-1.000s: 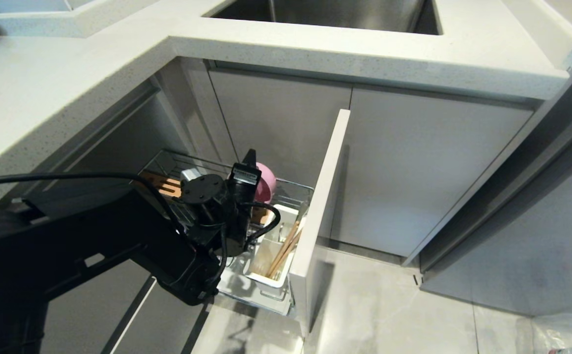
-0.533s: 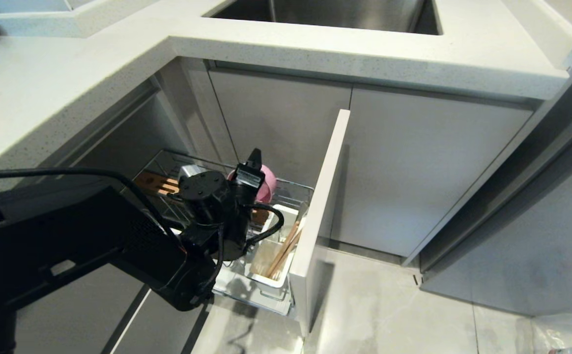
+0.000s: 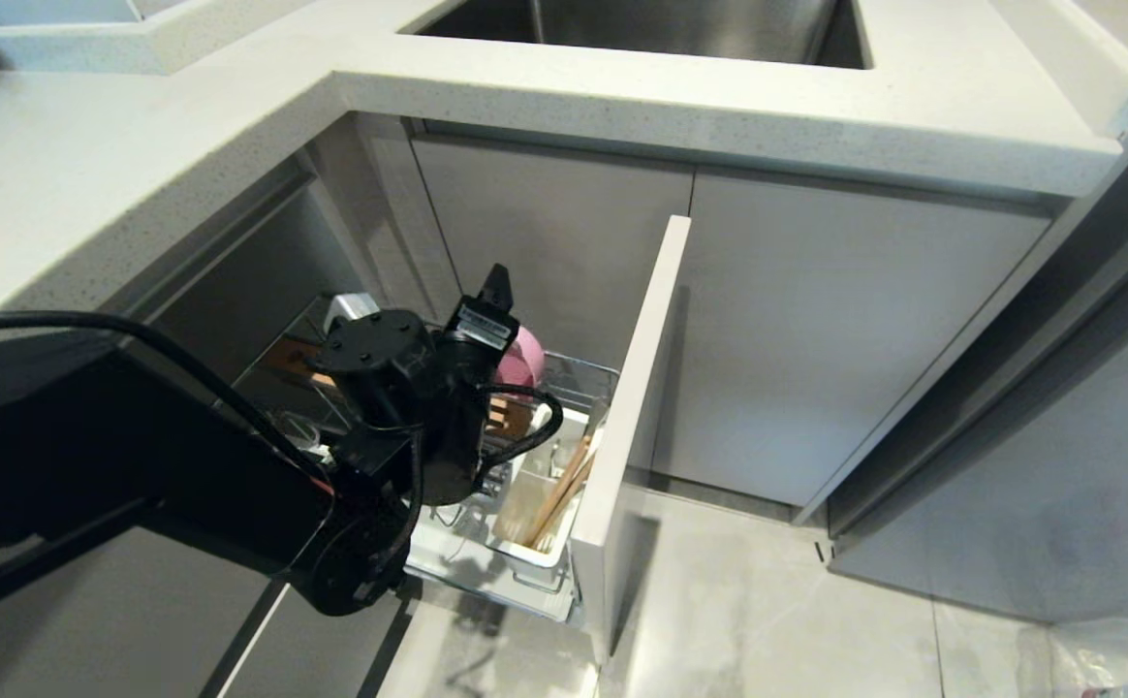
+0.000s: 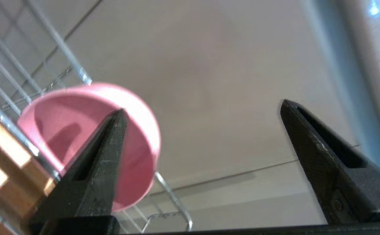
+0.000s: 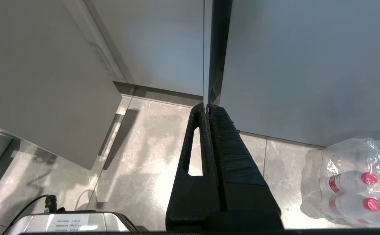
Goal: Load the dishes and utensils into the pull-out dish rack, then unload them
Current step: Pick up the bowl and place it in the cupboard, then pick up the chopsticks and place it in the cupboard
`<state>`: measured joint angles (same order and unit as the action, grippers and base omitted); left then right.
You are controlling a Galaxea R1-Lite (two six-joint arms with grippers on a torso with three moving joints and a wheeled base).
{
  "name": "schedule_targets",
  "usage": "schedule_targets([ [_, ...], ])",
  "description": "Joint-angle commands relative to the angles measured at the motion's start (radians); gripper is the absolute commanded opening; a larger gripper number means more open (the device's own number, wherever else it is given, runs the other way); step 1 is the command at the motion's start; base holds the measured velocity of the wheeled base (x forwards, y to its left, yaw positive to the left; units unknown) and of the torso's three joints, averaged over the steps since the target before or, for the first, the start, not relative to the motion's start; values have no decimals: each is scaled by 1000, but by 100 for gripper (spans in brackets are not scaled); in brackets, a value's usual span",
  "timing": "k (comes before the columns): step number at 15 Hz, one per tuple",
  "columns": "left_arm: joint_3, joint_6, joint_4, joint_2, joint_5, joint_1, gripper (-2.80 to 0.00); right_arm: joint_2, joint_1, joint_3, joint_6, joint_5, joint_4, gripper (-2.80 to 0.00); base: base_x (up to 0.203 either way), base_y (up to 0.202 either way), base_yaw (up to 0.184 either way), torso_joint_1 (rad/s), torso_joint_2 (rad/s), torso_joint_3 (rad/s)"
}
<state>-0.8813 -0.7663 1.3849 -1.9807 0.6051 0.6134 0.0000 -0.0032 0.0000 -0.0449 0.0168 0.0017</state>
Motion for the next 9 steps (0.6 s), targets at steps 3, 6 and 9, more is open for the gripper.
schedule_targets([
  [3, 1, 37, 2, 57, 7, 8, -280, 0, 0, 2, 0, 0, 0, -280, 0, 0, 0, 0, 0, 0],
  [6, 2, 193, 2, 105, 2, 13, -280, 0, 0, 2, 0, 0, 0, -280, 0, 0, 0, 0, 0, 0],
  [9, -6, 368, 5, 166, -14, 17, -280, 0, 0, 2, 0, 0, 0, -280, 0, 0, 0, 0, 0, 0],
])
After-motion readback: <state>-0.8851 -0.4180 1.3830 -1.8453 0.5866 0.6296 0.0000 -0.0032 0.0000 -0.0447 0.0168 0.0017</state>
